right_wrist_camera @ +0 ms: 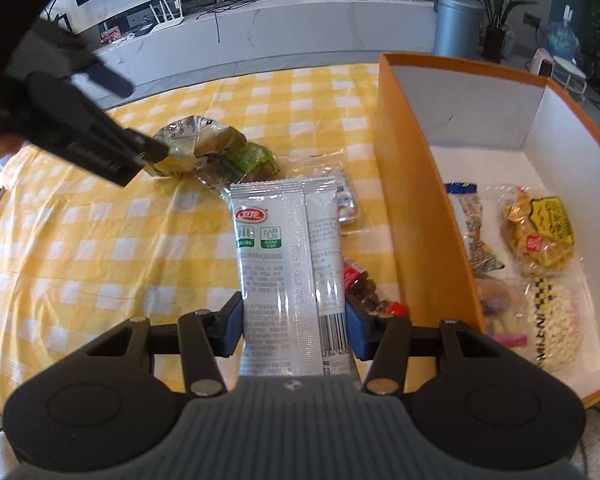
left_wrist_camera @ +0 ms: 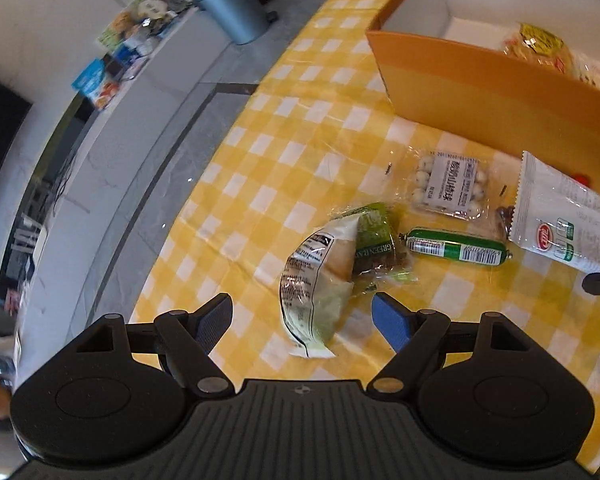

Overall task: Organize snacks
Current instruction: 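Grasp the white-and-green chip bag with the left tool while the right tool holds the white packet, then carry the white packet and chip bag over the orange box with both tools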

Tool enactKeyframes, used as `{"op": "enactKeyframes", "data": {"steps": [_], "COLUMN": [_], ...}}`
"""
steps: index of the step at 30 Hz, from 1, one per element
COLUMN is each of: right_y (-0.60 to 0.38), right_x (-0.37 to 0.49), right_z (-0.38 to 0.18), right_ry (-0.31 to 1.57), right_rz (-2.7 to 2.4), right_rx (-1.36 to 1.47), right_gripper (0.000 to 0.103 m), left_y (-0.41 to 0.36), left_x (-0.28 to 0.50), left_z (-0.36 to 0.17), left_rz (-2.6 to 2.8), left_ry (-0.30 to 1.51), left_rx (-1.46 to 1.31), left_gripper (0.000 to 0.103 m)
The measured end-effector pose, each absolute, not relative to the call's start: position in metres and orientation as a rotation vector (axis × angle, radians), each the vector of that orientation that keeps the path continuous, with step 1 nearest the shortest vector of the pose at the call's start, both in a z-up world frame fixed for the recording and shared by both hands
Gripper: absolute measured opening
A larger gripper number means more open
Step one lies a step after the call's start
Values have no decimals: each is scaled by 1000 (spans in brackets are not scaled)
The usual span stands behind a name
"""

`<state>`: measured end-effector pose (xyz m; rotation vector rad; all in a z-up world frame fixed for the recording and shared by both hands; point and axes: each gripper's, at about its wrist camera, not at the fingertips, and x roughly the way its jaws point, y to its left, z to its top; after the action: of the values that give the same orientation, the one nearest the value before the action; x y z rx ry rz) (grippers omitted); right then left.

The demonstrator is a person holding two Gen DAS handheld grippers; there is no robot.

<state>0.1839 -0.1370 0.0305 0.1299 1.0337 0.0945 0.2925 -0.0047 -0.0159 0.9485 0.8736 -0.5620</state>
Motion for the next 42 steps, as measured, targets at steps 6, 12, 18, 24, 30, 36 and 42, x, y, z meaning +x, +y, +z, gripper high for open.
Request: {"op": "enactKeyframes", "data": {"steps": [6, 12, 18, 24, 30, 36, 42], "right_y": [-137, -138, -139, -140, -141, -143, -145], "right_x": [184, 186, 187, 186, 184, 178, 170], "right_z": [18, 10, 7, 9, 12, 21, 35], "right_ry": [1061, 1083, 1088, 1085, 1079, 1061, 1029], "right_rz": [91, 95, 105, 118, 108, 94, 79], "right_rx": [129, 143, 154, 157, 166, 173, 174], "right_gripper": [50, 50, 50, 50, 50, 50, 50], "left_y": [-19, -25, -32, -32, -25, -20, -16], "left_x": [316, 344, 352, 353, 347, 338, 327], "left_z": [-36, -58, -89, -84, -67, -40, -5], "left_rz": [-570, -553, -522, -519, -526, -506, -474], "left_ry": [927, 1103, 1166, 1195, 1180, 1133, 1097], "left_rx": [1048, 978, 1008, 963, 920, 883, 844], "left_gripper": [93, 86, 66, 47, 45, 45, 45]}}
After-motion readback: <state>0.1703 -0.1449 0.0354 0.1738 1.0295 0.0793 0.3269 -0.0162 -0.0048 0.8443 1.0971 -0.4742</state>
